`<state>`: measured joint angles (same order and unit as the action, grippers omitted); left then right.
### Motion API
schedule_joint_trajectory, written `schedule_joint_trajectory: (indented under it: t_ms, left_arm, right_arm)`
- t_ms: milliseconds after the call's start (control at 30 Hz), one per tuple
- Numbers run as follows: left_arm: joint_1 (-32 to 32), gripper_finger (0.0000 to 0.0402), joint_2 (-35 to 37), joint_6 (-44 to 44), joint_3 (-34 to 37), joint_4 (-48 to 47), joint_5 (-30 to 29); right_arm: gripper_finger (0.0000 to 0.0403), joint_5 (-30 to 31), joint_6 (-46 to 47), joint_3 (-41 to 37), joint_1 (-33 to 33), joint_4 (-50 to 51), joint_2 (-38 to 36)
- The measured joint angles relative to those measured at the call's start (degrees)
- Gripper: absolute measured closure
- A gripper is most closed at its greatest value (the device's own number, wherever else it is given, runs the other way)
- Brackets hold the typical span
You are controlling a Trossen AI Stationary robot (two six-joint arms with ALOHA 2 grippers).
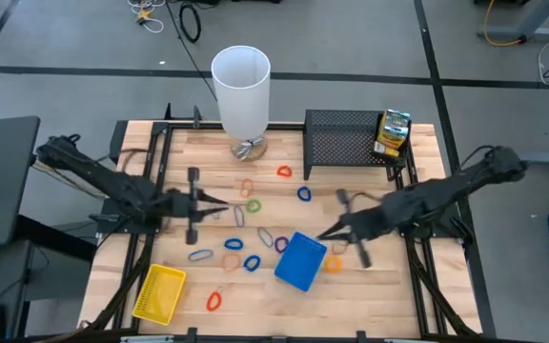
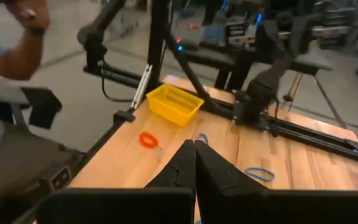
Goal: Pick & Place Office Desk Supplies
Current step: Put the blue rubber band into the blue bin
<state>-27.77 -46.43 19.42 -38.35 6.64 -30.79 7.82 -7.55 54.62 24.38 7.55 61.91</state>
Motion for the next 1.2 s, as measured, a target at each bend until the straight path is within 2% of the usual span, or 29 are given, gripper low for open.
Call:
schedule_joint_trajectory:
  t_ms: [100,233,333,467,733,833,1000,1100,1200]
  left_arm:
    - [0.0,0.0348,5.1,-3.9,2.8,-2.1,1.0]
    - [0.1,0.0348,10.3,-4.9,11.6,4.2,0.7]
    - [0.8,0.0348,12.4,-6.6,18.2,14.5,0.8]
    - [2.1,0.0348,12.6,-10.7,24.0,18.9,1.4]
    - [7.3,0.0348,6.7,-19.2,27.0,19.4,6.3]
    - [9.5,0.0348,4.2,-19.4,27.0,19.2,7.1]
    - [12.6,0.0348,1.4,-18.7,27.0,20.4,8.0]
    - [14.1,0.0348,0.5,-18.5,27.0,20.8,9.3]
    - [15.2,0.0348,0.1,-18.5,27.0,20.9,10.4]
  right_arm:
    - [0.0403,2.6,2.1,-10.5,1.1,-5.1,-9.6]
    - [0.0403,5.5,2.9,-21.7,1.9,-9.6,-17.8]
    - [0.0402,9.4,3.6,-27.2,1.7,-10.8,-20.9]
    - [0.0392,13.5,5.5,-31.7,1.2,-10.4,-21.0]
    - [0.0364,13.8,11.6,-36.5,-5.3,-6.3,-19.8]
    - [0.0343,9.8,14.5,-36.7,-8.7,-1.3,-19.8]
    - [0.0279,0.8,18.4,-36.7,-12.1,3.4,-18.5]
    - [0.0245,-0.3,20.5,-35.1,-12.0,7.5,-15.8]
    - [0.023,-0.4,21.9,-31.5,-11.6,12.9,-11.3]
